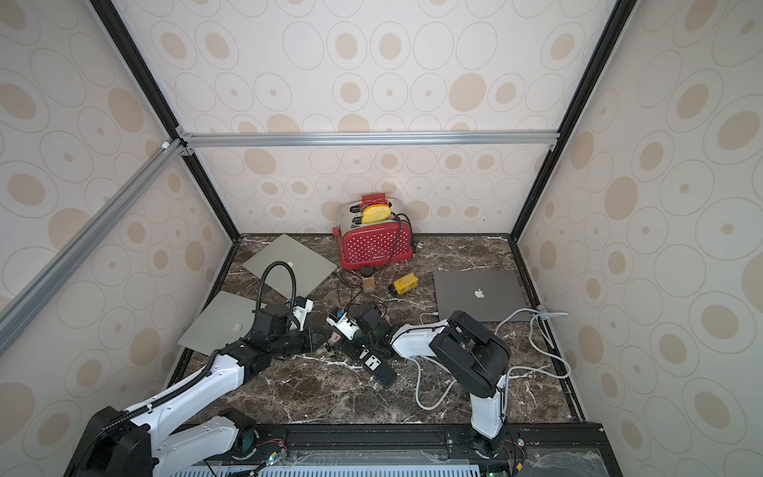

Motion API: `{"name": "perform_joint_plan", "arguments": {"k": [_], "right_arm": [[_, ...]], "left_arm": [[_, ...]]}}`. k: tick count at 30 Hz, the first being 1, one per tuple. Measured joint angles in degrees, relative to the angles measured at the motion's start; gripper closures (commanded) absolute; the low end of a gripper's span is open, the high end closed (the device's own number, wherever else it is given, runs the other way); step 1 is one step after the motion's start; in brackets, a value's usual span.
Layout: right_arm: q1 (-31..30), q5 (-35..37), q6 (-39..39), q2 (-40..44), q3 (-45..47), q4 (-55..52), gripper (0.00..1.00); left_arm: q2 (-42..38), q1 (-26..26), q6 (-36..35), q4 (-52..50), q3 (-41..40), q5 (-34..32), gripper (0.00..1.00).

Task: Unplug the laptop charger
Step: Remove the charging cable from the plug.

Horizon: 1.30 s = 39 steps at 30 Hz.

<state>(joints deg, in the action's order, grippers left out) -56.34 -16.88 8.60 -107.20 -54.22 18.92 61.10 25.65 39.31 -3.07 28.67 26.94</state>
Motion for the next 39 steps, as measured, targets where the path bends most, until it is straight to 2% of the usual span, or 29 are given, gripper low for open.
{"name": "perform_joint_plan", "arguments": {"k": [3,9,15,19,22,31,39], "right_arm": [[0.02,-0.22,0.2,-0.5,0.0,1.03,0.57],[0.07,-0.98,0.87,-0.85,0.02,3.96,0.57],[-0.17,-2.29,1.29,-1.05,0.09,5.95,0.75],[-0.26,-2.69,1.01,-1.09,0.26,6.12,0.92],[-0.31,-3.19,0.44,-1.09,0.26,5.95,0.98],[-0.96,-3.17,-1.44,-1.09,-1.77,4.33,1.0],[-1.53,-1.18,-2.1,-1.57,-8.37,-4.68,1.0]], "left_arm": [[-0.57,0.0,0.46,0.22,-0.5,0.11,1.0],[-1.46,-0.13,1.07,0.22,-1.2,0.22,1.0],[-1.55,-0.35,1.29,0.24,-1.2,0.07,1.0],[-1.84,-0.59,1.36,-0.09,-1.2,0.04,1.0],[-2.67,-0.68,1.29,-1.66,-1.07,0.02,1.0],[-5.55,-2.19,0.57,-8.33,1.79,-0.15,1.0],[-7.23,-2.95,0.09,-10.12,2.73,-1.18,1.0]]}}
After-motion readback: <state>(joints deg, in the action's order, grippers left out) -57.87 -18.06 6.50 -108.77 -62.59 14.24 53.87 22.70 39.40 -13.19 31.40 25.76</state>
